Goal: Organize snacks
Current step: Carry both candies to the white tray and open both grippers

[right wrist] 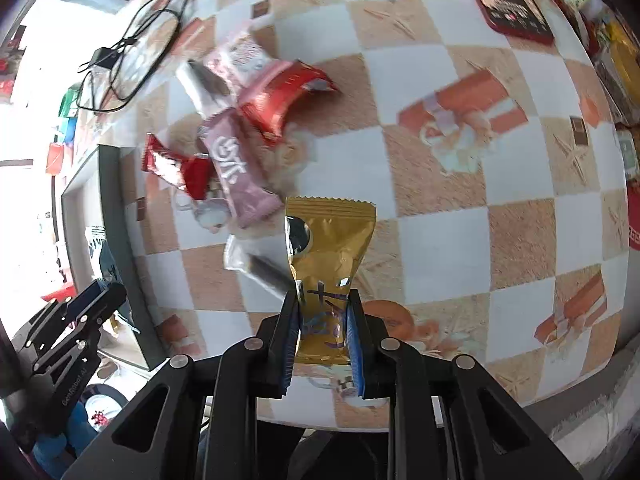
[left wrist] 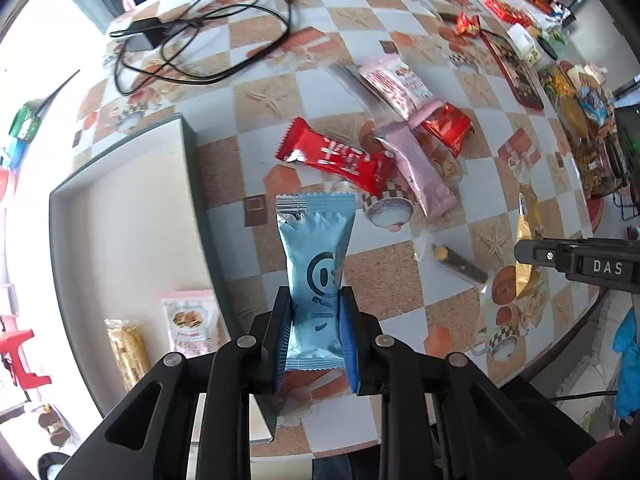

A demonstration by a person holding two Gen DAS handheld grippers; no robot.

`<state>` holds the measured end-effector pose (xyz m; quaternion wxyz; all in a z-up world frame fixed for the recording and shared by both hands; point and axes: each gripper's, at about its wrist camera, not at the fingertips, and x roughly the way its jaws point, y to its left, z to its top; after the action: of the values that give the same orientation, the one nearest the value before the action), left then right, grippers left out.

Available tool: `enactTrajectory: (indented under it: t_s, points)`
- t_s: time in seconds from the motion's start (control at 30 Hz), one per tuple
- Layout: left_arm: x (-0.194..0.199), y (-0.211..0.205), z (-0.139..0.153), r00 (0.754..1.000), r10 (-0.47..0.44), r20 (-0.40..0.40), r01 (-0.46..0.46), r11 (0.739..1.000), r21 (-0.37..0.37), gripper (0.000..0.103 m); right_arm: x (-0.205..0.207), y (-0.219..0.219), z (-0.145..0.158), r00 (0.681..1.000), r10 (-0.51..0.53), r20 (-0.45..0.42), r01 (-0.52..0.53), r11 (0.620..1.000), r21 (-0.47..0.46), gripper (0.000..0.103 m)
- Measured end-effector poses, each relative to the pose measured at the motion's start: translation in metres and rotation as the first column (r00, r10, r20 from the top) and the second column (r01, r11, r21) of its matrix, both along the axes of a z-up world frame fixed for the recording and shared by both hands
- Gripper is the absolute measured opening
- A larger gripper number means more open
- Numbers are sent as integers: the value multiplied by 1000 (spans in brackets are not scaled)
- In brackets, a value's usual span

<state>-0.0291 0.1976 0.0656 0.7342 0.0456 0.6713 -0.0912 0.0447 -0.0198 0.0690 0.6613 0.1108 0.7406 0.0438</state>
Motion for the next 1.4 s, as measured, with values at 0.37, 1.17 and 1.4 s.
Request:
enactTrajectory:
  t_s: [0.37, 1.17, 1.4]
  points:
    - [5, 54, 14, 993, 115, 41, -115, 993, -4, 25, 15, 54, 3, 989, 143, 46, -143, 990, 2, 24]
    - [-16, 148, 14, 959, 275, 61, -276, 961, 2, 25, 19, 184, 8, 920, 382, 81, -384, 923, 5, 24]
    - [-21, 169, 10, 952, 300, 58, -301, 954, 10, 25, 19, 215, 6, 897, 434, 81, -436, 900, 4, 24]
